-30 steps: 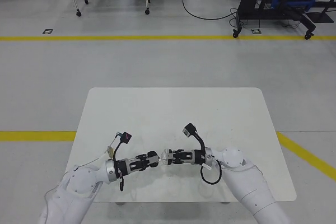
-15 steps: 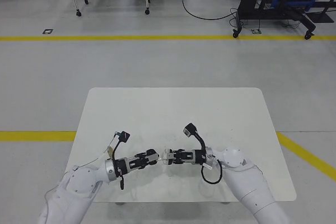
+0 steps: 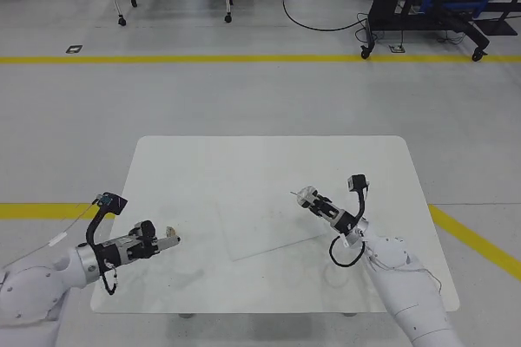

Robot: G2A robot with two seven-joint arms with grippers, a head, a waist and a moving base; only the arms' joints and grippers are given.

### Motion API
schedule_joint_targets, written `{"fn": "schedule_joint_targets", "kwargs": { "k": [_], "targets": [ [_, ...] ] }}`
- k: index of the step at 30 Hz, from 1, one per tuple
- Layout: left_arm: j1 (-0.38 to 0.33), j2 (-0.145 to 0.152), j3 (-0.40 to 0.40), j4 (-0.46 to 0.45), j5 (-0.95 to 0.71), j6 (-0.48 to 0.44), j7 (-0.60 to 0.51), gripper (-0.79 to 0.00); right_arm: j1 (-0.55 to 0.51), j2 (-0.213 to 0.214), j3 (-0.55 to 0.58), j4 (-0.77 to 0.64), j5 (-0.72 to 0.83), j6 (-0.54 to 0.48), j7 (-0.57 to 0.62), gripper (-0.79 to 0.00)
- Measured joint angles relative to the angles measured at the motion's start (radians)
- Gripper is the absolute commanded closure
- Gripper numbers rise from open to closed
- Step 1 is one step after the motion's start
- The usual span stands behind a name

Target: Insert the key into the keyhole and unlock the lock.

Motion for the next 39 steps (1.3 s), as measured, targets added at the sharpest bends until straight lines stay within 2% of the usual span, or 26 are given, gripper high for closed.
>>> {"fn": "schedule_joint_targets", "kwargs": {
  "k": [2, 9, 12, 14, 19, 21, 22, 26, 32, 39],
  "targets": [
    [0.002, 0.0, -0.011, -0.007, 0.03, 0.049, 0.027, -0.785, 0.001, 0.0, -0.001, 0.001, 0.004, 0.0, 0.021, 0.0],
    [0.008, 0.002, -0.006, -0.012, 0.04, 0.041, 0.047, -0.785, 0.002, 0.0, -0.001, 0.001, 0.004, 0.0, 0.027, 0.0],
    [0.04, 0.002, 0.055, -0.045, 0.209, 0.118, 0.12, -0.785, 0.002, 0.0, -0.001, 0.001, 0.004, 0.0, 0.027, 0.0],
    [0.041, 0.0, 0.105, -0.047, 0.367, 0.18, 0.116, -0.785, 0.002, 0.0, -0.001, 0.001, 0.004, 0.0, 0.027, 0.0],
    [-0.05, -0.007, 0.249, 0.017, 0.59, 0.316, 0.017, -0.785, 0.002, 0.0, -0.001, 0.001, 0.004, 0.0, 0.027, 0.0],
    [-0.095, -0.014, 0.295, 0.054, 0.608, 0.355, 0.011, -0.622, 0.002, 0.0, -0.001, 0.001, 0.004, 0.0, 0.027, 0.0],
    [-0.124, -0.018, 0.318, 0.084, 0.605, 0.375, 0.014, -0.585, 0.002, 0.0, -0.001, 0.001, 0.004, 0.0, 0.027, 0.0],
    [-0.188, -0.028, 0.371, 0.157, 0.597, 0.41, 0.015, -0.52, 0.002, 0.0, -0.001, 0.001, 0.004, 0.0, 0.027, 0.0],
    [-0.23, -0.038, 0.403, 0.222, 0.569, 0.432, 0.035, -0.388, 0.002, 0.0, -0.001, 0.001, 0.004, 0.0, 0.027, 0.0],
    [-0.244, -0.04, 0.408, 0.247, 0.569, 0.429, 0.054, -0.354, 0.002, 0.0, -0.001, 0.001, 0.004, 0.0, 0.027, 0.0]
  ]
}}
